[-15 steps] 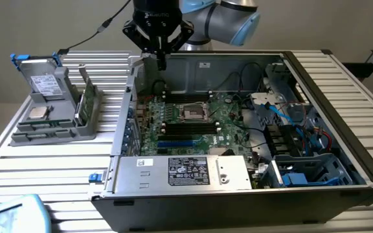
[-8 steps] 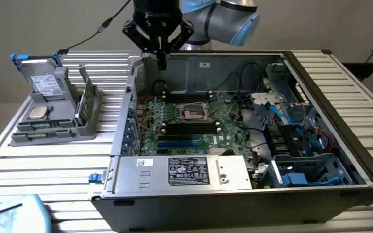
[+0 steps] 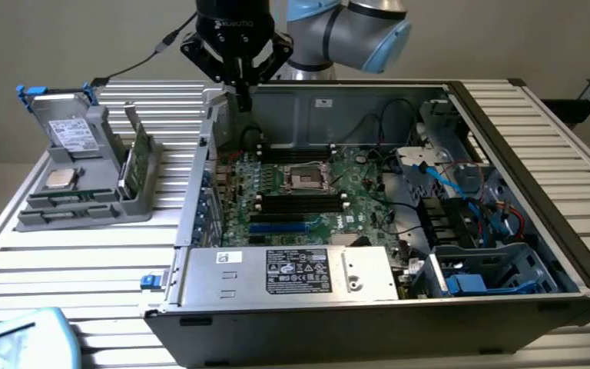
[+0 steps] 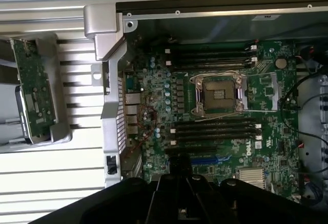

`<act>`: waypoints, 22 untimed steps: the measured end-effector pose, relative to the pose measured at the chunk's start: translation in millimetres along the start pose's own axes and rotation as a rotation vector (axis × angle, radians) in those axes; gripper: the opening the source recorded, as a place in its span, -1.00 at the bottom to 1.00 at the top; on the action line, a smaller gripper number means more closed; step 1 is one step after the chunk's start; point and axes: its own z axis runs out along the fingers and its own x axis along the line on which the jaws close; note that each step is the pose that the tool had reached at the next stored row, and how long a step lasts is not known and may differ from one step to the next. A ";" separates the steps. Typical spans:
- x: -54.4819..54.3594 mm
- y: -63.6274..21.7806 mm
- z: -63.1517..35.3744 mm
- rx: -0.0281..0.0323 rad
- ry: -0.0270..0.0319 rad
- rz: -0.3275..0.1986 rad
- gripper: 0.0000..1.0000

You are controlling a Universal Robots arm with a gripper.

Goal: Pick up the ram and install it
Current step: 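Reach for the ram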

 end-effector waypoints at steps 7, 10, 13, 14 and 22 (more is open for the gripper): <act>31.9 -4.0 -0.7 0.0004 0.0050 0.000 -0.80; 45.4 -6.1 -1.0 0.0005 0.0069 0.000 -0.80; 58.9 -8.3 -1.3 0.0007 0.0086 0.000 -0.80; 63.5 -9.0 -1.4 0.0007 0.0092 0.000 -0.80; 99.7 -14.8 -2.2 0.0010 0.0149 0.001 -0.80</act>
